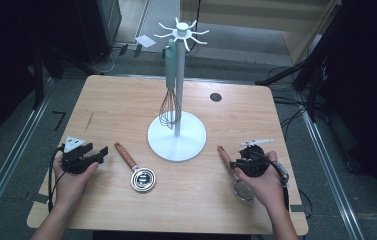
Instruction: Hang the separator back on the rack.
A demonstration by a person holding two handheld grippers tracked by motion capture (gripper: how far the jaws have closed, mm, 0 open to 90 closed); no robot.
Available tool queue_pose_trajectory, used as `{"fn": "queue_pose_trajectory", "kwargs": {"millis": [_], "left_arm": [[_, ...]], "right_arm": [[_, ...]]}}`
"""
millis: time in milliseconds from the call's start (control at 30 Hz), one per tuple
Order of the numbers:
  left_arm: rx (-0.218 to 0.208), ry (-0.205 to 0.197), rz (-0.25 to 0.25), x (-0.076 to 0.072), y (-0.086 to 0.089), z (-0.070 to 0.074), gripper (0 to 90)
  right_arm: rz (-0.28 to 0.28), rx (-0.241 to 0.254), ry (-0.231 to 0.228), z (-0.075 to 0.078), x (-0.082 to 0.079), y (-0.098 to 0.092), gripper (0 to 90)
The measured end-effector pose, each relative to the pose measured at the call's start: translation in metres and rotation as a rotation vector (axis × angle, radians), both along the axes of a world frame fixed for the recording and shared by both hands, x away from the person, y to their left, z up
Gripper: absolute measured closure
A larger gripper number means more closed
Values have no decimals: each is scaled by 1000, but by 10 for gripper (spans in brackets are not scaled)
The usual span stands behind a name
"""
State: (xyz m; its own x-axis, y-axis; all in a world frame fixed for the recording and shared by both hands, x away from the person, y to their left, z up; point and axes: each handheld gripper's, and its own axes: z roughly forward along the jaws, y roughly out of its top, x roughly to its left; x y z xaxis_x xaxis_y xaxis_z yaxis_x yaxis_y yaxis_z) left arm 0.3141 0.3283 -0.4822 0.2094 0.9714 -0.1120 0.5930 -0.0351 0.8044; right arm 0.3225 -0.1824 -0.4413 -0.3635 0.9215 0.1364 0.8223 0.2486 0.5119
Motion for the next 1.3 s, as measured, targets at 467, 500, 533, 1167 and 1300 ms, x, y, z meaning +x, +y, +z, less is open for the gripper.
{"fn": "queue_pose_trajectory", "kwargs": {"millis": [467, 500, 533, 1167, 1300], "left_arm": [[-2, 7, -8, 0, 0, 0, 369], [-1, 7, -8, 0, 0, 0, 369], [-1, 7, -9, 0, 0, 0, 369], [-2, 13, -10, 1, 0, 0, 362], [8, 7, -5, 1, -1, -1, 321]], "right_arm": [[12, 8, 144, -14, 21, 0, 647], [8, 5, 156, -15, 22, 1, 647], [15, 5, 160, -16, 22, 0, 647], [11, -57, 215, -27, 25, 9, 691], [30, -55, 214, -27, 24, 11, 700]]}}
